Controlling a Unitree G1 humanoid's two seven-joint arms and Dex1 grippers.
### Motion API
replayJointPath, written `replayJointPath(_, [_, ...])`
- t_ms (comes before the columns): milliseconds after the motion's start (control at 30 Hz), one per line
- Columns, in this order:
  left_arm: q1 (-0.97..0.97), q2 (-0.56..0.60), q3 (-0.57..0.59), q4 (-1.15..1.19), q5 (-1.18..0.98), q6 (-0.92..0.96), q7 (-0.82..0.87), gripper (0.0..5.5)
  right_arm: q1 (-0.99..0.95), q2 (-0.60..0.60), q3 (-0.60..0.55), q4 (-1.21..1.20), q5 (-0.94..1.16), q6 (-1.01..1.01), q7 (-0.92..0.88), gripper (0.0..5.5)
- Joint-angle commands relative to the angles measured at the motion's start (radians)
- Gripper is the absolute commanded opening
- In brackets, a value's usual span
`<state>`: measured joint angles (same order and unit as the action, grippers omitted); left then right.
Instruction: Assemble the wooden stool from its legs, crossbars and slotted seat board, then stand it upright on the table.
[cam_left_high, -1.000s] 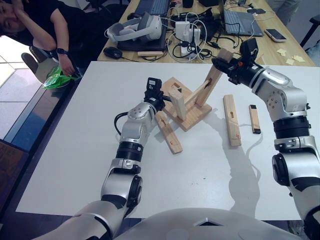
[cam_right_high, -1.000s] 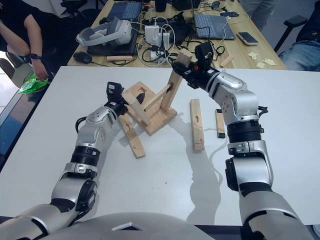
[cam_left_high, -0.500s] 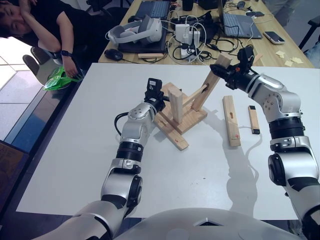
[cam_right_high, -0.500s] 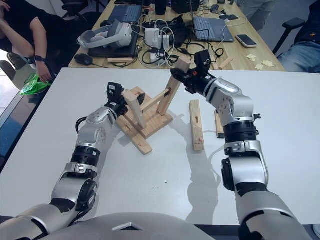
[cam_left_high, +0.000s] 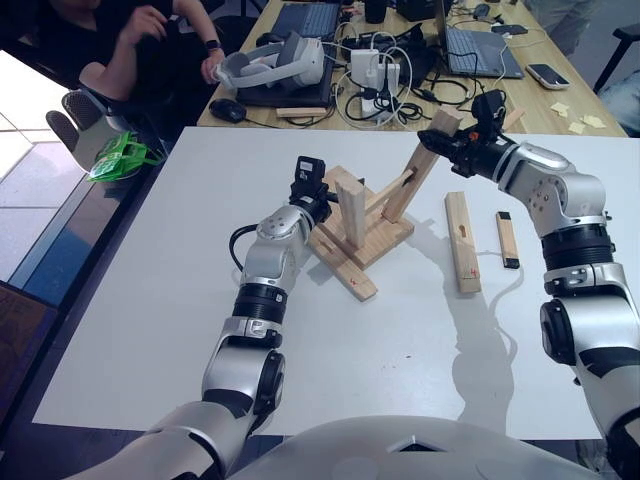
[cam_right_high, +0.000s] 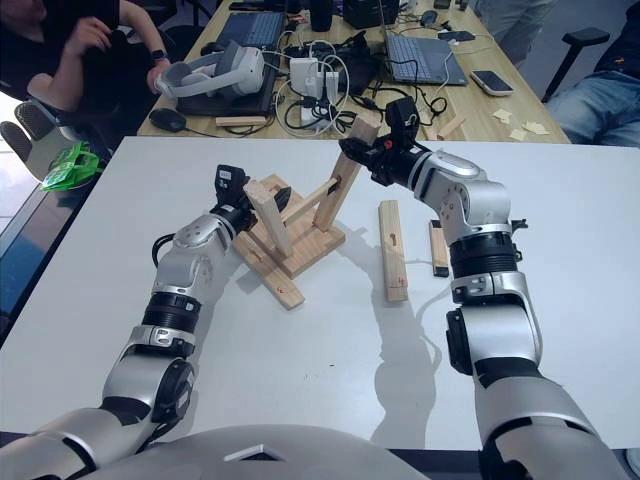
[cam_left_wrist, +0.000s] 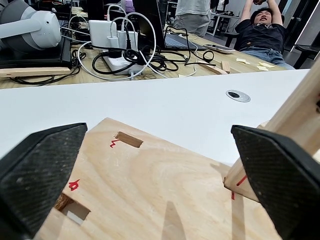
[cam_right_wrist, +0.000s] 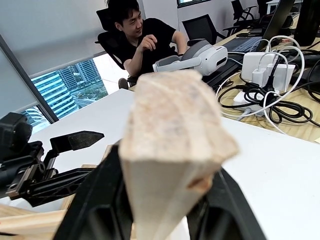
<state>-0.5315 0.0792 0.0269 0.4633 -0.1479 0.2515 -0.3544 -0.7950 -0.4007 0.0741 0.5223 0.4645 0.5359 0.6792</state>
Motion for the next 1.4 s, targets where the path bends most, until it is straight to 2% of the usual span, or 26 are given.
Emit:
replayJointPath(33, [-0.016,0.001,-0.006,0.010,0.005,0.000,0.004,5.40,0.155,-0.004,0.184,0.028,-0.188,0.054,-0.008,1.08])
replayJointPath(200, [-0.015,0.000,-0.005,0.012,0.006,-0.004,0.006,5.40,0.261,-0.039,0.228,-0.179,-0.153,0.157,-0.044,1.12])
replayJointPath(367, [-0.023,-0.001,-0.004,0.026,0.008,-0.014,0.009,5.40,0.234,-0.024,0.230,-0.156,-0.125,0.234,-0.067,1.15])
replayJointPath(500, [-0.022,0.000,-0.002,0.026,0.008,-0.022,0.013,5.40,0.220,-0.014,0.219,-0.127,-0.141,0.213,-0.117,1.17])
replayJointPath(567, [-0.022,0.000,-0.002,0.026,0.008,-0.022,0.014,5.40,0.220,-0.019,0.234,-0.137,-0.158,0.190,-0.123,1.79])
replayJointPath(733, [-0.025,0.001,-0.004,0.035,0.007,-0.024,0.014,5.40,0.221,-0.011,0.245,-0.146,-0.221,0.157,-0.128,2.59])
replayJointPath(833, [-0.029,0.001,-0.003,0.045,0.005,-0.025,0.015,5.40,0.209,0.026,0.179,-0.133,-0.203,0.113,-0.160,3.04])
replayJointPath(1067, [-0.036,0.001,-0.001,0.064,0.004,-0.025,0.014,5.40,0.137,0.159,-0.079,-0.161,-0.077,-0.055,-0.231,3.04])
replayJointPath(1400, [-0.042,0.002,-0.001,0.078,0.005,-0.031,0.012,5.40,0.088,0.205,-0.189,-0.155,-0.043,-0.086,-0.241,3.04])
